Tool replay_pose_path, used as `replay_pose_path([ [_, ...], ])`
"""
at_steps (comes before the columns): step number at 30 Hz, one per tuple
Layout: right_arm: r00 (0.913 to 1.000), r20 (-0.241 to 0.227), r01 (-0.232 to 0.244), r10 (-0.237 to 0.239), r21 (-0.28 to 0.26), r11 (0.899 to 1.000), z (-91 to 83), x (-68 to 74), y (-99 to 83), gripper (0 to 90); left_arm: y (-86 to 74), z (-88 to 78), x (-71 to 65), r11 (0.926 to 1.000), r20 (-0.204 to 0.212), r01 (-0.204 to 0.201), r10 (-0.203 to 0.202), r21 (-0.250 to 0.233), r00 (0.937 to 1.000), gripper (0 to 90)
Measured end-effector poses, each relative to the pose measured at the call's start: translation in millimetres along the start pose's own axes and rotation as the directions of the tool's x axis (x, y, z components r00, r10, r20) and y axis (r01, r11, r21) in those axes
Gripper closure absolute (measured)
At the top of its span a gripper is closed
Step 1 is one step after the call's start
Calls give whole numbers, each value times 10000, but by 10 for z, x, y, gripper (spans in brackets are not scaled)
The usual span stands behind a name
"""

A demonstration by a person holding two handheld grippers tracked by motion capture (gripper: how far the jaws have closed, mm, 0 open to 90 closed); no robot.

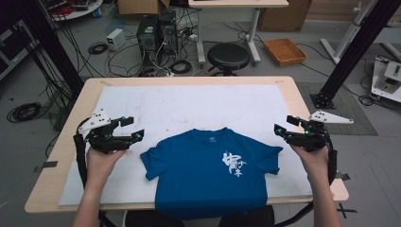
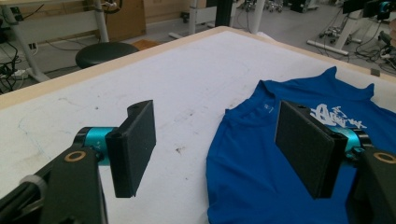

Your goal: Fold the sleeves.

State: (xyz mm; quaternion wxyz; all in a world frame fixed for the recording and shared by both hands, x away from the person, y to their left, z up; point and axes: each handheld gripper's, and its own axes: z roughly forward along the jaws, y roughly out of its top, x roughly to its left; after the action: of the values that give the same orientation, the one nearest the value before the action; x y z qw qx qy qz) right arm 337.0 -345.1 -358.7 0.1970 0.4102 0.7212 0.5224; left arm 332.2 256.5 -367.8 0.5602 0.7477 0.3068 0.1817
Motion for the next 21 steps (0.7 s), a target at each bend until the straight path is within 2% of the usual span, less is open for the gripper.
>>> replay_pose_path([
  [4,9999,-107,110,-110,31,9999,25,39,35,264,-35,12,-12,9999,123,-47,46,91,9999,294],
  [11,9995,-65,325,-325,15,9995,53,59,91,264,-81,0,-9,9994,69,-20,17,348,10000,294],
  [14,9996,8,295,-295,-6,9996,54,56,108,264,-100,-5,-2,9990,102,73,-77,444,9999,322],
  [17,9996,65,273,-273,-67,9996,43,47,114,264,-178,10,44,9971,364,374,-399,670,9985,380],
  [21,9996,92,255,-254,-123,9996,38,38,123,264,-274,53,87,9915,450,558,-614,1177,9971,416],
])
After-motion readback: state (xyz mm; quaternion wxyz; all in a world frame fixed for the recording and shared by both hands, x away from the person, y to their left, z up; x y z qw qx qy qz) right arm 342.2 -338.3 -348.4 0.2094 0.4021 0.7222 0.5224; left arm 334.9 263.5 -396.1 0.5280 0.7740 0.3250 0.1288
